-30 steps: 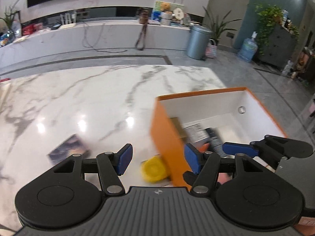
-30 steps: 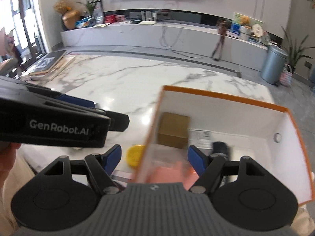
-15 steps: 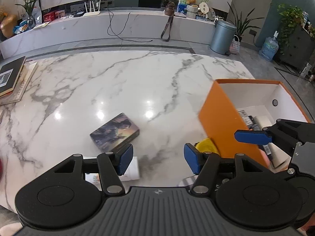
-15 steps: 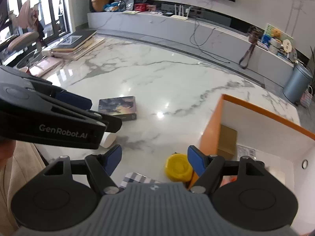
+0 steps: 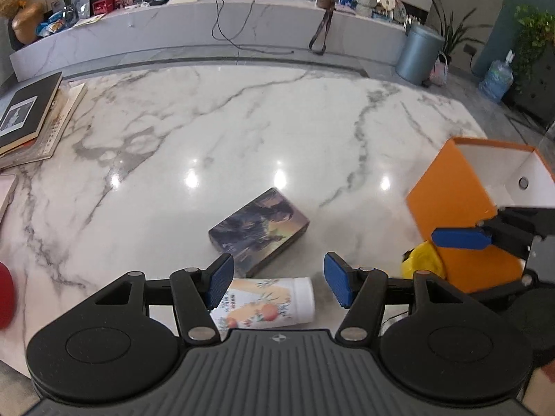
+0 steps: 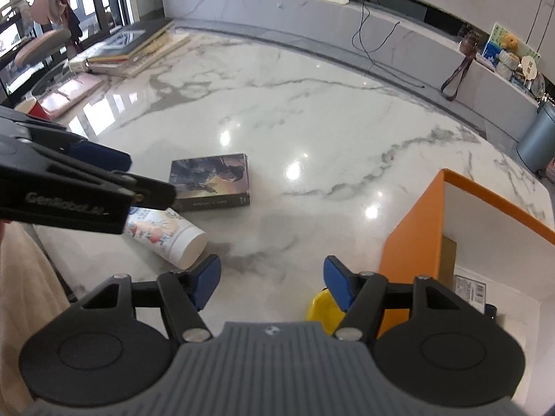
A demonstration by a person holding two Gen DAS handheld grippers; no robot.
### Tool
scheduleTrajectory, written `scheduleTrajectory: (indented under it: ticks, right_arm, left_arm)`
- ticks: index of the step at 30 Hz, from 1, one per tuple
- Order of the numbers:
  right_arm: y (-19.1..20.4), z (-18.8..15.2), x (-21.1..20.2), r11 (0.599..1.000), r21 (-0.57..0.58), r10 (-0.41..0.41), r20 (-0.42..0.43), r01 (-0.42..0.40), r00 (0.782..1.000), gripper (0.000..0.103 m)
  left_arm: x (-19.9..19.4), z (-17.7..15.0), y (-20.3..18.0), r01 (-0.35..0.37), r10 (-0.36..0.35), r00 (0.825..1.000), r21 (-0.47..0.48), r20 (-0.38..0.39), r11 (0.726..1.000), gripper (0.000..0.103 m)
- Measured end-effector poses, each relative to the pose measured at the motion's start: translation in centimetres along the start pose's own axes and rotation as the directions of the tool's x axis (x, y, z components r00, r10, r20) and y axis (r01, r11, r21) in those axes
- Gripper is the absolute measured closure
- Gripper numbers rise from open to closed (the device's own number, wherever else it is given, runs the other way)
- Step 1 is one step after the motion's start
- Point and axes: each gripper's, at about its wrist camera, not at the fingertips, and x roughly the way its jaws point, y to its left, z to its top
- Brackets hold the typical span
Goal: Organize rigid objects
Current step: 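Lift both tools out of the orange box and move over the table, then grasp the white lotion tube with the left tool while the right tool reaches the yellow tape measure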
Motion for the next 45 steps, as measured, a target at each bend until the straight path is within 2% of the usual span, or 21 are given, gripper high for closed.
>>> scheduleTrajectory:
  ticks: [4,9,15,20,25,29,31,35,40,41,42,45]
  right_arm:
    - [0.1,0.4,1.4,1.000,-0.002,0.018,-0.044,-0.018,0.999,0.046]
    - [0.2,0.9,2.6,0.998,-0.070,-0.012,-0.123,0.003,0.992,0.047]
    - [0.3,1.1,4.0,0.972,-0.236,-0.045,-0.254,-0.016,0.966,0.047]
    - [0.3,0.7,5.2,0.940,-0.340,-0.089,-0.343,-0.035,0.935,0.047]
    - [0.4,0.4,5.8,0.907,-0.418,-0.125,-0.375,-0.047,0.919,0.047]
    - [0.4,0.4,6.5,0.886,-0.460,-0.157,-0.408,-0.054,0.899,0.054]
    - [0.4,0.4,6.7,0.876,-0.480,-0.175,-0.403,-0.044,0.898,0.056]
    - [0.2,0.7,6.7,0.880,-0.475,-0.176,-0.373,-0.025,0.911,0.063]
    - [0.4,1.3,7.0,0.898,-0.440,-0.163,-0.310,0.011,0.937,0.071]
    - [0.5,1.3,7.2,0.897,-0.441,-0.165,-0.307,0.013,0.937,0.072]
    - [0.6,1.4,7.5,0.898,-0.441,-0.165,-0.312,0.012,0.936,0.077]
    - [0.6,1.5,7.6,0.905,-0.426,-0.148,-0.335,-0.010,0.930,0.079]
  left_arm:
    - [0.7,-0.3,0.3,0.034,-0.031,0.999,0.077,-0.035,0.996,0.033]
    - [1.2,-1.1,-0.5,0.051,-0.036,0.998,0.262,-0.061,0.964,0.033]
    - [2.1,-1.9,-0.9,0.098,-0.060,0.993,0.397,-0.105,0.913,0.033]
    - [3.0,-2.7,-1.2,0.085,-0.027,0.992,0.489,-0.124,0.868,0.033]
    - [3.9,-3.3,-1.3,0.069,0.003,0.991,0.516,-0.137,0.854,0.033]
    - [4.3,-3.2,-1.3,0.062,0.015,0.989,0.517,-0.144,0.854,0.033]
    - [4.5,-3.2,-1.4,0.062,0.019,0.988,0.512,-0.151,0.857,0.036]
    - [5.0,-3.3,-1.6,0.048,0.038,0.986,0.492,-0.163,0.869,0.047]
    - [5.3,-2.7,-1.9,0.010,0.056,0.986,0.386,-0.158,0.922,0.062]
    - [5.3,-2.6,-2.2,0.004,0.059,0.986,0.380,-0.154,0.925,0.067]
    - [5.2,-2.4,-2.3,0.007,0.053,0.987,0.377,-0.149,0.926,0.070]
    - [5.1,-1.9,-2.1,0.044,0.008,0.988,0.339,-0.151,0.940,0.072]
